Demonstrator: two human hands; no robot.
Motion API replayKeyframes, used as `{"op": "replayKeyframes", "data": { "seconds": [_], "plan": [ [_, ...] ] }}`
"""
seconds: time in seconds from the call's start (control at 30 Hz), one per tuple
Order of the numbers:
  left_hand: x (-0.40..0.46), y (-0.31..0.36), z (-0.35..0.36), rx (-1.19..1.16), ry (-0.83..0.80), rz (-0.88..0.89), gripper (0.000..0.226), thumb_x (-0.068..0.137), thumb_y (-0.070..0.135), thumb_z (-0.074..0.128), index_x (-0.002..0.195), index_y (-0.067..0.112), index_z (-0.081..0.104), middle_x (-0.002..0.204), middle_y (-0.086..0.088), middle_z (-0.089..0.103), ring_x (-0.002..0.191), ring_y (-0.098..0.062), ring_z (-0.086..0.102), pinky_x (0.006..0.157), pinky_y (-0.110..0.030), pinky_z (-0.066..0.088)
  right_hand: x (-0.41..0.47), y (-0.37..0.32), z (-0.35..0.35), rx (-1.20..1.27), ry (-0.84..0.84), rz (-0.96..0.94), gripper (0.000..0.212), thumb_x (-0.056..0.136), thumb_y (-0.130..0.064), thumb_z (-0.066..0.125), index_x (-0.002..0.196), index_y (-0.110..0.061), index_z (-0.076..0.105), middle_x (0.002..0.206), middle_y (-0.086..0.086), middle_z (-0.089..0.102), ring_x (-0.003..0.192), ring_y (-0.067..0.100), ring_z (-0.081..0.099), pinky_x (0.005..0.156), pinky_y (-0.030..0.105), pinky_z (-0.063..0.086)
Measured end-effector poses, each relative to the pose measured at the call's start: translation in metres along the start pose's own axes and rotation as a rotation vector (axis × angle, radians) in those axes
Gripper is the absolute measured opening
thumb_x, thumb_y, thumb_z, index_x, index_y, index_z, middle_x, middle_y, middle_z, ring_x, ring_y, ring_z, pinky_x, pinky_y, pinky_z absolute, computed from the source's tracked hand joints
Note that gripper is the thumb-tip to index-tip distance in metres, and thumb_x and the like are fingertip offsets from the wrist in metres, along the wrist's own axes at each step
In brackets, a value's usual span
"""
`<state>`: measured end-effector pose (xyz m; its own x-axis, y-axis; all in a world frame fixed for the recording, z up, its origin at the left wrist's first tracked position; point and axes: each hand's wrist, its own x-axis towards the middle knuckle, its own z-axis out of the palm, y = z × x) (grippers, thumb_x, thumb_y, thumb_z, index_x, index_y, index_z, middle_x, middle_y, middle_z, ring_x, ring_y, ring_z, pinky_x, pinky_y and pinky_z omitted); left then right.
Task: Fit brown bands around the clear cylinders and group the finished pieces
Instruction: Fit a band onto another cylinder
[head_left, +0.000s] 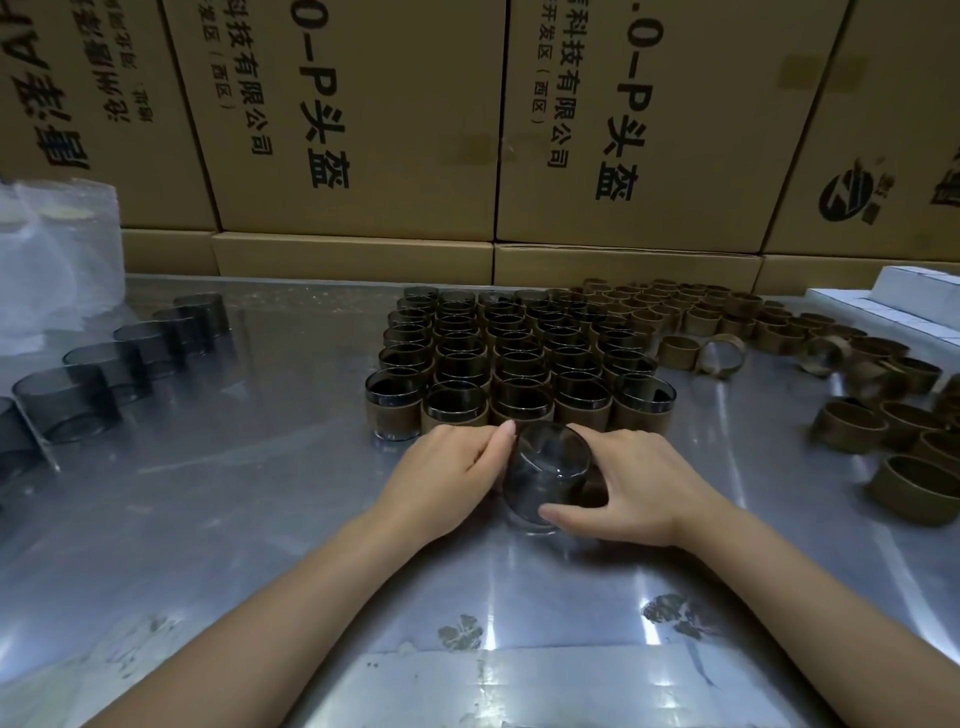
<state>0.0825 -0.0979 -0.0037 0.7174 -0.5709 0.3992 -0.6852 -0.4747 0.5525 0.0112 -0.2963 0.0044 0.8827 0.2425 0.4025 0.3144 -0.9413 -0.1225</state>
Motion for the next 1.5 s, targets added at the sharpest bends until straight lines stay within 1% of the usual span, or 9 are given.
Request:
{"op": "replayKeyframes", "data": {
  "seconds": [0.2,0.3,0.43,0.53,0.6,0.8,1.0,1.23,1.5],
  "plan": [
    [0.002,-0.004,0.002,0.019,-0.129,0.051,0.043,0.101,0.035,0.034,0.068,0.017,0.055,0.072,0.001,0.06,0.072,-0.015,0.057,0.074,-0.047,0.047,-0.004,0.012,-0.002,-0.053,-0.074,0.066,0.069,0.062,-0.094,0.029,0.101,-0.041,0.05,0.075,-0.017,0.059,0.066,0.002,0.051,0.057,0.018,0.033],
    [0.003,-0.006,0.002,-0.019,-0.147,0.065,0.034,0.098,0.031,0.043,0.066,0.036,0.053,0.071,0.009,0.061,0.071,-0.009,0.057,0.07,-0.041,0.049,-0.004,0.016,-0.005,0.058,-0.027,0.091,0.074,0.06,-0.098,0.019,0.082,-0.034,0.048,0.069,-0.011,0.057,0.065,0.004,0.052,0.055,0.024,0.035],
    [0.003,-0.008,0.002,-0.036,-0.149,0.053,0.024,0.096,0.029,0.051,0.078,0.045,0.056,0.07,0.02,0.059,0.068,-0.002,0.055,0.068,-0.032,0.048,-0.002,0.029,-0.007,0.61,0.414,0.217,0.073,0.078,-0.085,0.027,0.073,-0.019,0.057,0.055,-0.009,0.048,0.051,0.006,0.041,0.054,0.034,0.032],
    [0.005,-0.008,0.003,-0.053,-0.14,0.031,0.016,0.095,0.028,0.052,0.091,0.037,0.065,0.069,0.02,0.061,0.067,-0.001,0.055,0.066,-0.03,0.048,-0.002,0.048,-0.008,0.588,0.704,0.478,0.058,0.091,-0.068,0.03,0.069,-0.022,0.058,0.05,-0.006,0.046,0.049,0.008,0.043,0.052,0.032,0.031],
    [0.006,-0.008,0.003,-0.053,-0.14,0.032,0.017,0.095,0.027,0.052,0.09,0.039,0.063,0.068,0.019,0.061,0.067,-0.002,0.057,0.065,-0.031,0.048,-0.002,0.068,-0.007,0.467,0.758,0.628,0.047,0.099,-0.05,0.032,0.076,-0.019,0.058,0.062,-0.005,0.053,0.062,0.008,0.052,0.056,0.032,0.033],
    [0.006,-0.006,0.002,-0.037,-0.148,0.046,0.027,0.096,0.027,0.052,0.079,0.048,0.055,0.063,0.023,0.061,0.061,-0.002,0.056,0.062,-0.03,0.047,0.004,0.12,0.001,0.191,0.499,0.967,0.037,0.103,-0.026,0.029,0.121,-0.005,0.053,0.126,0.018,0.051,0.119,0.034,0.045,0.095,0.043,0.037],
    [0.006,-0.005,0.003,-0.011,-0.117,0.046,0.027,0.094,0.026,0.052,0.078,0.048,0.056,0.066,0.019,0.061,0.061,-0.007,0.058,0.063,-0.039,0.05,0.025,0.138,0.006,-0.037,0.246,0.98,0.039,0.102,-0.023,0.03,0.133,-0.009,0.047,0.141,0.015,0.042,0.128,0.033,0.033,0.1,0.044,0.033],
    [0.007,-0.006,0.005,0.015,-0.08,0.016,0.022,0.093,0.029,0.054,0.078,0.044,0.059,0.063,0.017,0.06,0.06,-0.005,0.056,0.059,-0.031,0.046,0.039,0.15,0.007,-0.183,0.081,1.049,0.047,0.1,-0.032,0.025,0.135,-0.017,0.051,0.15,0.01,0.033,0.135,0.031,0.023,0.108,0.045,0.022],
    [0.009,-0.006,0.006,0.051,-0.1,0.009,0.028,0.093,0.03,0.054,0.071,0.049,0.054,0.061,0.019,0.057,0.059,-0.005,0.052,0.056,-0.03,0.041,0.045,0.164,0.007,-0.131,-0.06,1.08,0.054,0.102,-0.04,0.021,0.146,-0.013,0.036,0.158,0.008,0.02,0.145,0.029,0.005,0.116,0.053,0.008]
  ]
}}
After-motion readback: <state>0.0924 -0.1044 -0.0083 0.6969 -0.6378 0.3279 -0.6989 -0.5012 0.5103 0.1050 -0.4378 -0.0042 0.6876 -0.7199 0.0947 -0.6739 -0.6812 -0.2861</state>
